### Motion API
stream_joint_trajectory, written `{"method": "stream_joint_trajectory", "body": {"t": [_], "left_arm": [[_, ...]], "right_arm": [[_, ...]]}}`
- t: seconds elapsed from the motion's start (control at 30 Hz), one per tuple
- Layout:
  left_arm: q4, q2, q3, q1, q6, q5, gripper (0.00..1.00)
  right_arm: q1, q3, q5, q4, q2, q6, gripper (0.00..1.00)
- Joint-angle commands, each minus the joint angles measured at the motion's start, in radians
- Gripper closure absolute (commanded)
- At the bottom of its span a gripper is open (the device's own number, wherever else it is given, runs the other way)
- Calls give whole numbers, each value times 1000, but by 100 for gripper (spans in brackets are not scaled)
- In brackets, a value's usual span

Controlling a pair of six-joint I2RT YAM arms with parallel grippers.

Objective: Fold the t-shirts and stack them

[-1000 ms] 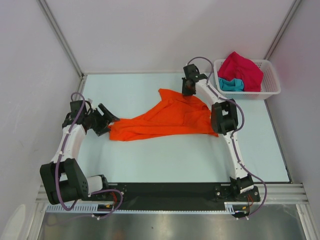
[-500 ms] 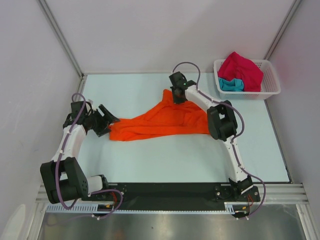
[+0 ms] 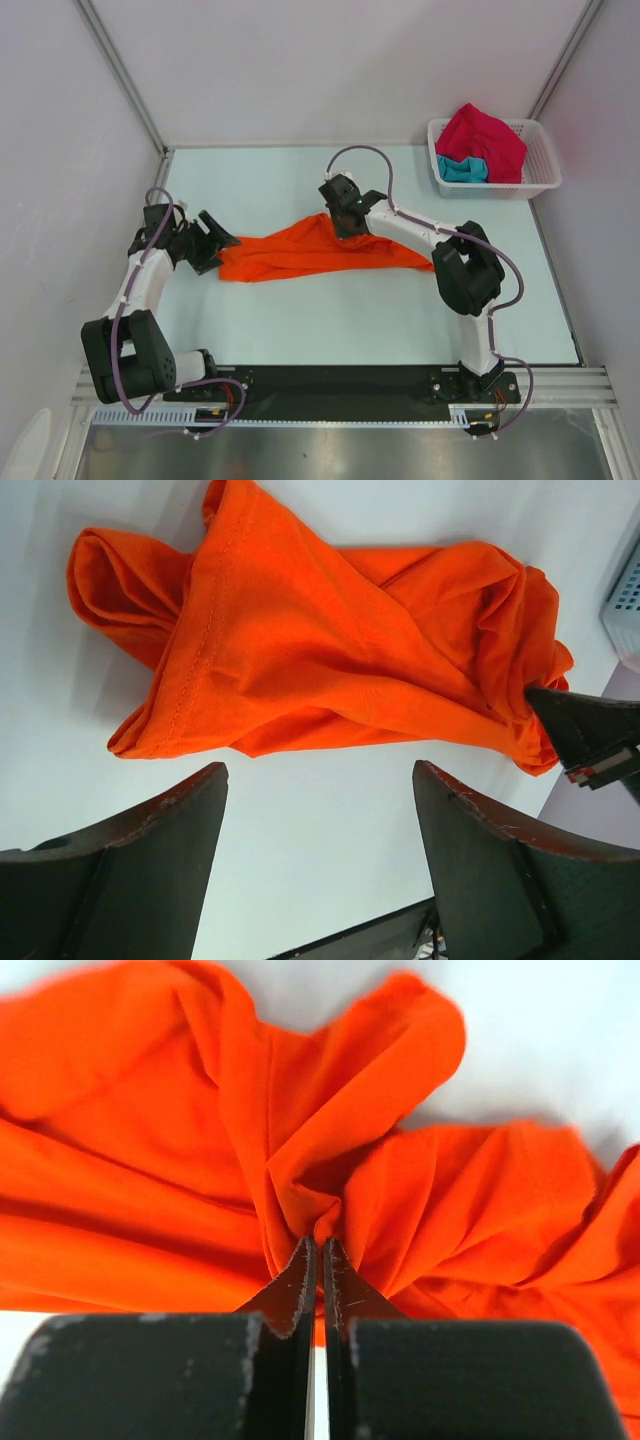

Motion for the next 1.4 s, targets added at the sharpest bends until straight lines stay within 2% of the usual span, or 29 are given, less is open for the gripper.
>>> {"method": "stream_joint_trajectory", "body": {"t": [0.0,0.2,0.23,0.27,0.3,0.47,0.63,0.83,1.37], "left_arm": [[42,6,-12,7,1,25,20],[52,11,-10,7,-8,31,20],[52,12,-10,7,-8,33,20],[54,12,-10,7,-8,31,20],[54,15,-10,7,-10,37,20],[54,8,-18,7,-8,36,20],[54,-6,-27,9,-8,31,20],[46,-6,-23,7,-8,19,20],[49,45,6,7,-8,7,20]], "right_arm": [[18,-58,25,26,-55,75,100],[68,-106,32,6,-115,117,100],[70,-106,32,6,-114,118,97],[70,-104,31,3,-109,117,79],[68,-89,40,0,-102,108,72],[52,23,72,-33,-19,75,52],[15,197,71,-56,79,20,51],[-40,323,78,-76,191,-32,51],[-102,287,54,-55,224,-37,52]]}}
